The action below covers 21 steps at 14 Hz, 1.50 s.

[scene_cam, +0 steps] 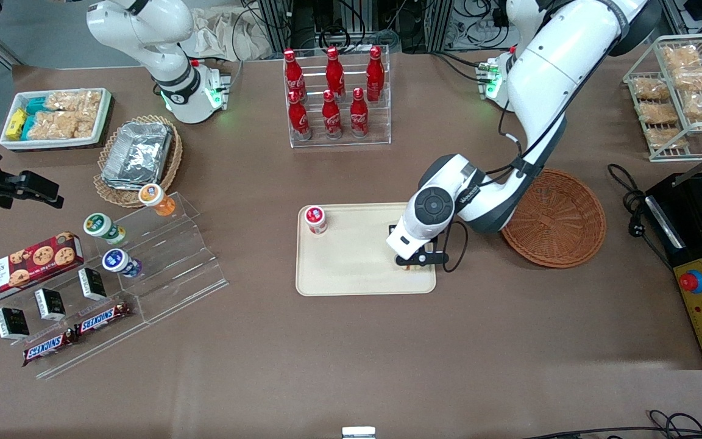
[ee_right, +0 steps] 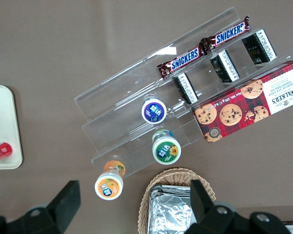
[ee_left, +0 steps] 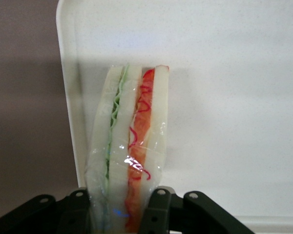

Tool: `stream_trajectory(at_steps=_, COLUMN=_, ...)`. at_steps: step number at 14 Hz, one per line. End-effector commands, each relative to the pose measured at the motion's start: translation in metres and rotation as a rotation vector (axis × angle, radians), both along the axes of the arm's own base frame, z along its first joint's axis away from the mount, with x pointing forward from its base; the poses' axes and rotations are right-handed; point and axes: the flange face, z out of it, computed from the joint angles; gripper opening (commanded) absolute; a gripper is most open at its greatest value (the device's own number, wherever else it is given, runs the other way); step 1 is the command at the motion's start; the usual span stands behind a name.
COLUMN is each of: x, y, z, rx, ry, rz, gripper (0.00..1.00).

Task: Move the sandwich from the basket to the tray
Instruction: 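Lower the sandwich onto the tray and open the left gripper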

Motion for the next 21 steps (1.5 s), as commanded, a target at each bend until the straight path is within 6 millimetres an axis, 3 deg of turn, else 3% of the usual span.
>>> stream_trajectory(at_steps=1, x=0.007, y=-0.001, z=-0.001, rx=0.01, ry=-0.022, rz=0.014, gripper=0.38)
stream_trajectory(at_steps=4, x=0.01, y=0.007, z=-0.009, rx=0.023, ry=-0.014, rz=0.025, gripper=0.38)
stream_trajectory(at_steps=6, x=0.01, y=0.007, z=-0.013, rx=0.023, ry=-0.009, rz=0.025, gripper=0.44)
stream_trajectory(at_steps=7, x=0.01, y=0.007, z=-0.013, rx=0.023, ry=-0.007, rz=0.026, gripper=0.55)
stream_trajectory(at_steps=8, x=0.01, y=0.007, z=-0.013, rx=0.023, ry=-0.007, rz=0.024, gripper=0.93)
stream_trajectory(at_steps=9, x=0.01, y=0.007, z=-0.011, rx=0.023, ry=-0.008, rz=0.027, gripper=1.0)
stream_trajectory(at_steps=10, x=0.014, y=0.011, z=-0.006, rx=0.024, ry=-0.014, rz=0.034, gripper=1.0)
stream_trajectory(at_steps=12, x=0.016, y=0.016, z=0.019, rx=0.045, ry=-0.024, rz=0.033, gripper=1.0)
stream_trajectory(at_steps=15, x=0.037, y=0.048, z=0.067, rx=0.047, ry=-0.06, rz=0.062, gripper=1.0)
stream_trajectory(at_steps=18, x=0.044, y=0.069, z=0.121, rx=0.008, ry=-0.053, rz=0.058, gripper=1.0)
stream_trajectory(at_steps=21, x=0.047, y=0.096, z=0.157, rx=0.032, ry=-0.045, rz=0.044, gripper=1.0)
